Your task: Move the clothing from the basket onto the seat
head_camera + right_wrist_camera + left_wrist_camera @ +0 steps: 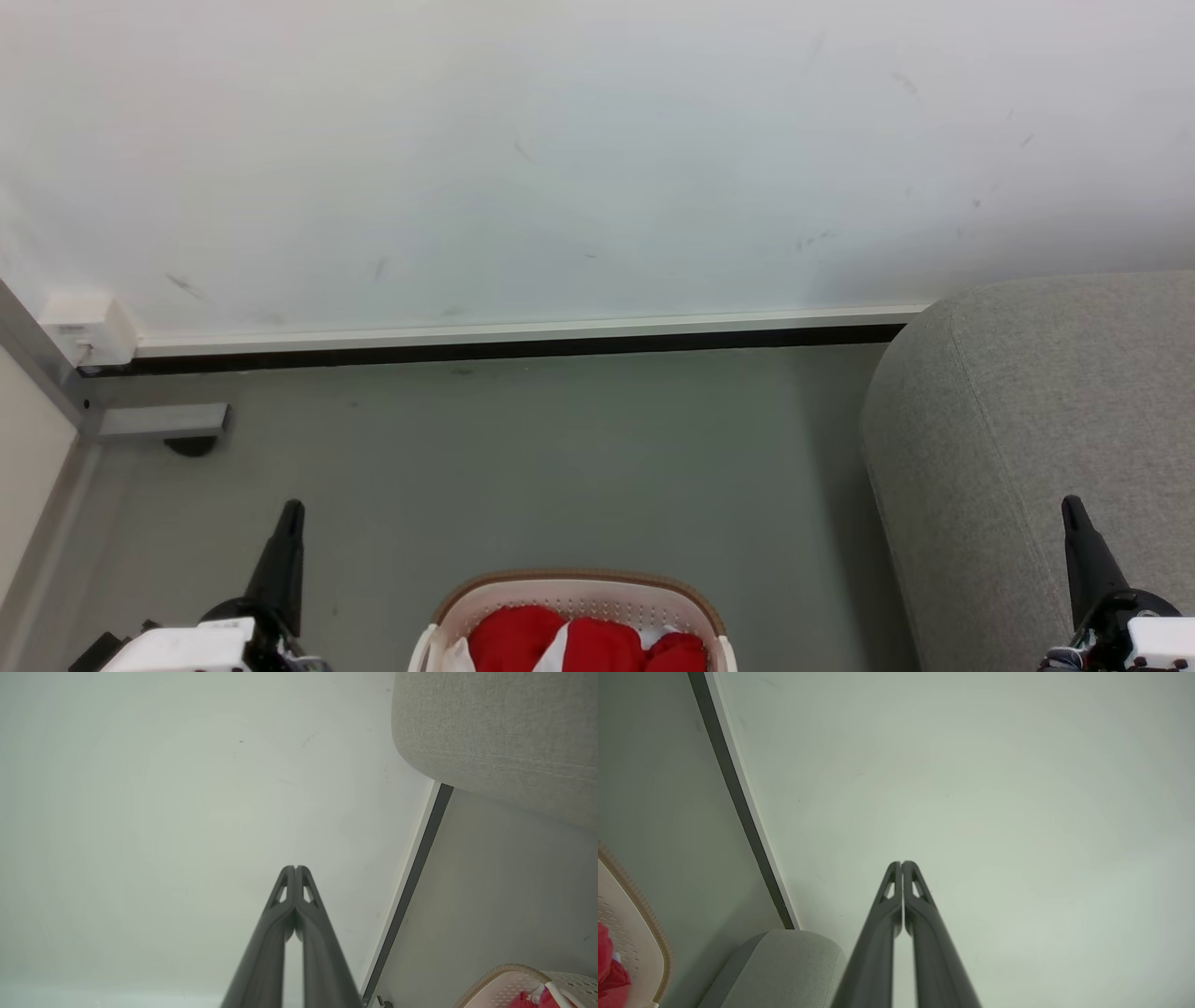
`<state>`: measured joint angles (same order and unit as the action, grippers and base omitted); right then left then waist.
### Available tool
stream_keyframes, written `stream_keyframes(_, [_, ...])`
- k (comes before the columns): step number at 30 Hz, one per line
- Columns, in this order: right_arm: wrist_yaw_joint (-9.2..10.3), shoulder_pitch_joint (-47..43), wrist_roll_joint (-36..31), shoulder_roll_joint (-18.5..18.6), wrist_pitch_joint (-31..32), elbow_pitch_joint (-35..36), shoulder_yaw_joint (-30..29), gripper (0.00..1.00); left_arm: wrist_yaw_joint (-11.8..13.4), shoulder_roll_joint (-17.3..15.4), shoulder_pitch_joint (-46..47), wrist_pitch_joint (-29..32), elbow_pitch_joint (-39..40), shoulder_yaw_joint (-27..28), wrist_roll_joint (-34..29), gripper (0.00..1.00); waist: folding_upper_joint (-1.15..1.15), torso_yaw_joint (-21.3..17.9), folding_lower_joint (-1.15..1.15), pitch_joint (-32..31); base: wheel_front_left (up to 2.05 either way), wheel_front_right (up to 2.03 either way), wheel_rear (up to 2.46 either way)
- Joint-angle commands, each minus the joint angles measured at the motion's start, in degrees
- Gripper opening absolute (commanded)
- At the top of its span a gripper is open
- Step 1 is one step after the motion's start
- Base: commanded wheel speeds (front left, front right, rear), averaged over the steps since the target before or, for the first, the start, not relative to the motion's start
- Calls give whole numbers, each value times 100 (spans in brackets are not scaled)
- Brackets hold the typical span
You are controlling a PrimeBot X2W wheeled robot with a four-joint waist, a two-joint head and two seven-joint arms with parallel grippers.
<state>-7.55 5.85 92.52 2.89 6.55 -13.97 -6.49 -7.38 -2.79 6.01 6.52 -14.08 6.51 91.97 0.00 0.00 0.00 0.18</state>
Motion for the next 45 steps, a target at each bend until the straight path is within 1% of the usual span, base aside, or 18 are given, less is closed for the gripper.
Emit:
stream_keyframes(1, [14, 77, -24, -1, 6, -14, -16, 0, -26, -13, 49, 19, 8, 9, 85, 0, 0, 0, 0, 0, 0, 0, 0])
stream_keyframes(30, [14, 77, -25, -1, 6, -14, -16, 0, -26, -13, 49, 19, 8, 9, 85, 0, 0, 0, 0, 0, 0, 0, 0])
stream_keyframes(31, [0, 1, 1, 0, 0, 1, 2, 100, 0, 0, 0, -2, 1, 1, -1, 100, 0, 0, 0, 0, 0, 0, 0])
stream_keyframes(34, [0, -107, 1, -33, -6, -131, 19, 100, 24, 37, -119, -6, -133, -14, -10, 100, 0, 0, 0, 0, 0, 0, 0])
stream_keyframes(41, [1, -153, 4, -28, -148, 87, 140, 100, 20, 32, -109, -216, 19, -155, -97, 100, 0, -20, 0, 3, 0, 0, 0])
stream_keyframes(45, [1, -157, -58, -21, -251, 202, 213, 100, 18, 28, -107, -327, 123, -185, -284, 100, 0, -50, 0, 5, 0, 0, 0])
